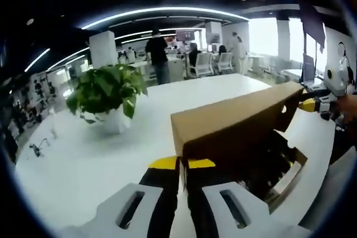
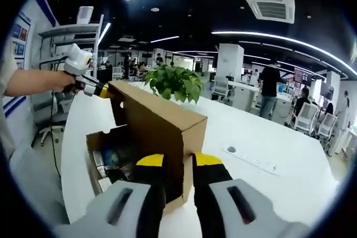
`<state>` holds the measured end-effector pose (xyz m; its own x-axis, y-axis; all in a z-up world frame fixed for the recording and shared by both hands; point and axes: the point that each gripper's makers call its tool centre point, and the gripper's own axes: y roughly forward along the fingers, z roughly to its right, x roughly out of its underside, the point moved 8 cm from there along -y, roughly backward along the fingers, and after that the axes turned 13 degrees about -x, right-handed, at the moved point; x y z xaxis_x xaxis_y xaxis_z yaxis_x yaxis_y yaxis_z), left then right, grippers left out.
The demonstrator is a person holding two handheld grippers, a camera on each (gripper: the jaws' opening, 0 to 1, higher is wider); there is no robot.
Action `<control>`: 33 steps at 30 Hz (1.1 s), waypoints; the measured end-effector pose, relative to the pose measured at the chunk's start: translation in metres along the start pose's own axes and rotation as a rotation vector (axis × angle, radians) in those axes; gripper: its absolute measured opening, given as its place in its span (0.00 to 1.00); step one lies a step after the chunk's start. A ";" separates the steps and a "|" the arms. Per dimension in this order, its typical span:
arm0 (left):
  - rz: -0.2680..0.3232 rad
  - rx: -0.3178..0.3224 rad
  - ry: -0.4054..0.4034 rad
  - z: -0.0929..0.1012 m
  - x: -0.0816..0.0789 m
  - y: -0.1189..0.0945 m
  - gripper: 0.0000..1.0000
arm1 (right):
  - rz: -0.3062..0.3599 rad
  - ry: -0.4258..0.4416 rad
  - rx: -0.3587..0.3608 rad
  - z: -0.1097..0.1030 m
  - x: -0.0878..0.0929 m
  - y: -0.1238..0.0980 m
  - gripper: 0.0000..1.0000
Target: Operate the shoe box by opening the lid, removing the specified soft item, and placing it in the target area until the item is outside and the box remains undamaged.
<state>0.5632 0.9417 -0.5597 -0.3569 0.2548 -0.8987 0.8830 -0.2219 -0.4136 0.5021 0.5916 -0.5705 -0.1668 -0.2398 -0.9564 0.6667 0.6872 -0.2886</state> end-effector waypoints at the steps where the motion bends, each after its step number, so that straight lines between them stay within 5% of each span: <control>1: 0.001 -0.002 -0.001 0.000 -0.001 0.001 0.00 | 0.001 -0.001 0.002 0.001 0.000 0.000 0.12; 33: 0.027 -0.010 -0.043 -0.005 -0.013 0.027 0.00 | -0.177 0.051 0.061 0.016 0.065 0.025 0.04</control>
<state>0.5935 0.9373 -0.5584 -0.3451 0.2080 -0.9152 0.8955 -0.2190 -0.3874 0.5198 0.5818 -0.6396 -0.3211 -0.3166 -0.8926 0.6665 0.5941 -0.4504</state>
